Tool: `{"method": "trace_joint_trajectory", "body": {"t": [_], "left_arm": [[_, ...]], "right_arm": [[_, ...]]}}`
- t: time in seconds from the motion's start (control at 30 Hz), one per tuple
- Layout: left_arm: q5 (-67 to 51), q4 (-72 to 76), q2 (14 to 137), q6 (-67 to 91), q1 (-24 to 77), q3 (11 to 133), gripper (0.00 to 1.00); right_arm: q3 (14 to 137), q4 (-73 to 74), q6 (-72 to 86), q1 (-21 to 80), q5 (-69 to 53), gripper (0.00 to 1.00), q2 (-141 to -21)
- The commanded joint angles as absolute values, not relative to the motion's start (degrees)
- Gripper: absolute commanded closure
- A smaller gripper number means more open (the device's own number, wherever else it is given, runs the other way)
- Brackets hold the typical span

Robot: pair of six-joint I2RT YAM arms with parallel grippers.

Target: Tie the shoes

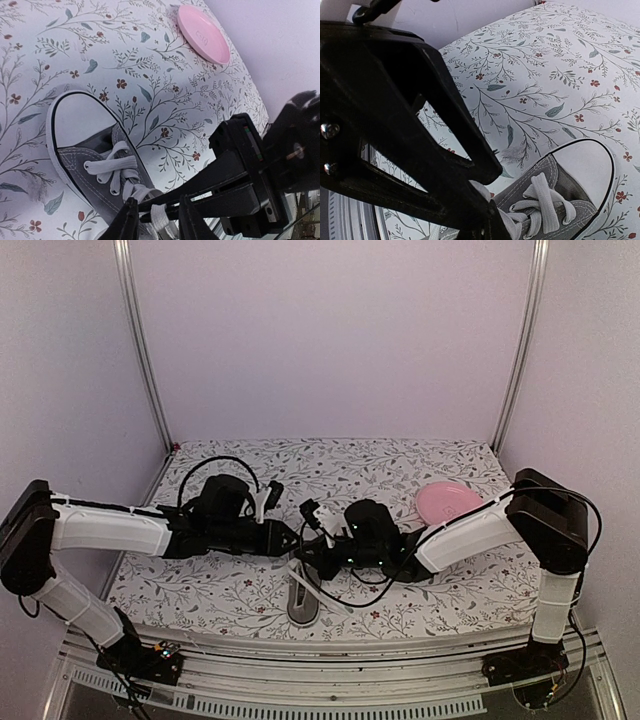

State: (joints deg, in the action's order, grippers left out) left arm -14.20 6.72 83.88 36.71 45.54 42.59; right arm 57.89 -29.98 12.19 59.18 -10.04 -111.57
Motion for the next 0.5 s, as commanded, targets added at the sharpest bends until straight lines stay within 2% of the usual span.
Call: {"method": "trace_joint_trajectory", "body": {"t": [0.0, 0.1, 0.17, 0.2, 0.23, 0.3, 0.37, 0.47], "left_arm": [[-15.80, 10.35, 85.42, 37.25, 44.56, 42.58, 0.74], [-16.29, 11.66, 86.40, 37.57, 44.55, 42.54, 0.84], [-16.24, 12.11, 86.74, 37.89, 44.47, 42.47, 1.00], [-15.84, 12.05, 86.68, 38.01, 44.43, 42.34, 1.00], [-15.55, 12.09, 86.48, 38.13, 44.38, 42.13, 1.00], [-15.27, 12.39, 85.92, 38.63, 44.25, 41.39, 1.00], [-15.25, 12.56, 85.35, 39.12, 44.21, 40.53, 1.00], [-15.53, 12.56, 84.61, 39.60, 44.29, 39.73, 1.00]], "right_arm": [[57.87, -32.95, 11.87, 58.62, -10.69, 0.98, -110.75], [57.91, -33.05, 11.84, 58.62, -10.79, 0.98, -110.70], [57.87, -32.85, 11.84, 58.58, -10.49, 0.97, -110.39], [57.91, -32.53, 11.86, 58.57, -10.13, 0.91, -109.94], [57.83, -31.74, 11.94, 58.62, -9.90, 0.71, -109.27], [57.23, -30.24, 11.74, 58.61, -9.35, 0.48, -107.03], [55.76, -28.96, 11.19, 58.60, -8.92, 0.38, -103.90], [52.01, -26.93, 10.76, 58.58, -8.72, 0.32, -98.46]]}}
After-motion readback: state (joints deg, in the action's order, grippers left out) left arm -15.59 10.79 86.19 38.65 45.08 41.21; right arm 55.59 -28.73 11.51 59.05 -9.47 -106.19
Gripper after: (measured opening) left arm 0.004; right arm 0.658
